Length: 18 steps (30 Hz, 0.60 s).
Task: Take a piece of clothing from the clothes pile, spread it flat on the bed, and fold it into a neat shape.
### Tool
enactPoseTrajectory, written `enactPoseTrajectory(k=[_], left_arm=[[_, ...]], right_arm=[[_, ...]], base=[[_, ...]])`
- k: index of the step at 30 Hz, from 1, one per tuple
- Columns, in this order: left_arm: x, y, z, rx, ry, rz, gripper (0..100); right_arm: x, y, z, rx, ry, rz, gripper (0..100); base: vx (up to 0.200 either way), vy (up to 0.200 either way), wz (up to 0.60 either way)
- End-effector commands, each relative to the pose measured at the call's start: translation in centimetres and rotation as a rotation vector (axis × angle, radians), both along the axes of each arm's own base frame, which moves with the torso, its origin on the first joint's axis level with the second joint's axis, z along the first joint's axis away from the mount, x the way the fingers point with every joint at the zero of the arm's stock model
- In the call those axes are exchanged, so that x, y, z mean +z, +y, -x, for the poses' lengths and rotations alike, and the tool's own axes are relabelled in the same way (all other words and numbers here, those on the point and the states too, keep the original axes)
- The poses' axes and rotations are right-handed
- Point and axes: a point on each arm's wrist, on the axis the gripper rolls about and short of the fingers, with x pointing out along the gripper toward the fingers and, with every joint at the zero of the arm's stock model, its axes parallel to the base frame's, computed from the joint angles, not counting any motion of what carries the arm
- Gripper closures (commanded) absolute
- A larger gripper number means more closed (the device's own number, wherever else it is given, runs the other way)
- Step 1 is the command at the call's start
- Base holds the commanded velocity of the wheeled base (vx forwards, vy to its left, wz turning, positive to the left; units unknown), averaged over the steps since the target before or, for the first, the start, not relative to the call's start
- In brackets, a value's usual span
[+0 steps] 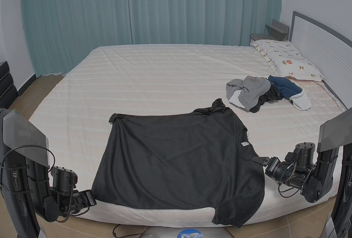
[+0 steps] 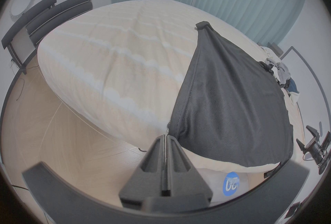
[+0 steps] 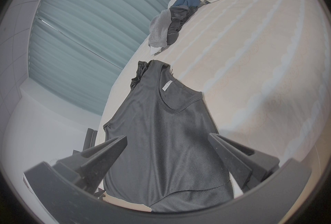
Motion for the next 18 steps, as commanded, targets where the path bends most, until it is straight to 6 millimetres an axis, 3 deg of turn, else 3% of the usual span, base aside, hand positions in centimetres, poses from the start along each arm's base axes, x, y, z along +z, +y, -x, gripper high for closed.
enactPoseTrajectory(k=[1, 9, 10, 18], left_arm=[[0.62, 0.07, 0.23, 0.006, -0.024, 0.015, 100], [1.38, 0.34, -0.05, -0.003, -0.071, 0.090, 100], [1.30, 0.32, -0.05, -0.007, -0.067, 0.098, 0], [1.30, 0.22, -0.04, -0.021, -0.063, 0.142, 0]], right_arm=[[-0.01, 0.01, 0.04, 0.001, 0.001, 0.001, 0], [-0.04, 0.01, 0.04, 0.001, 0.001, 0.001, 0], [-0.08, 0.01, 0.04, 0.001, 0.003, 0.001, 0], [-0.15, 0.01, 0.00, 0.001, 0.004, 0.001, 0]], base=[[0.000, 0.000, 0.00], [0.000, 0.000, 0.00], [0.000, 0.000, 0.00], [0.000, 0.000, 0.00]])
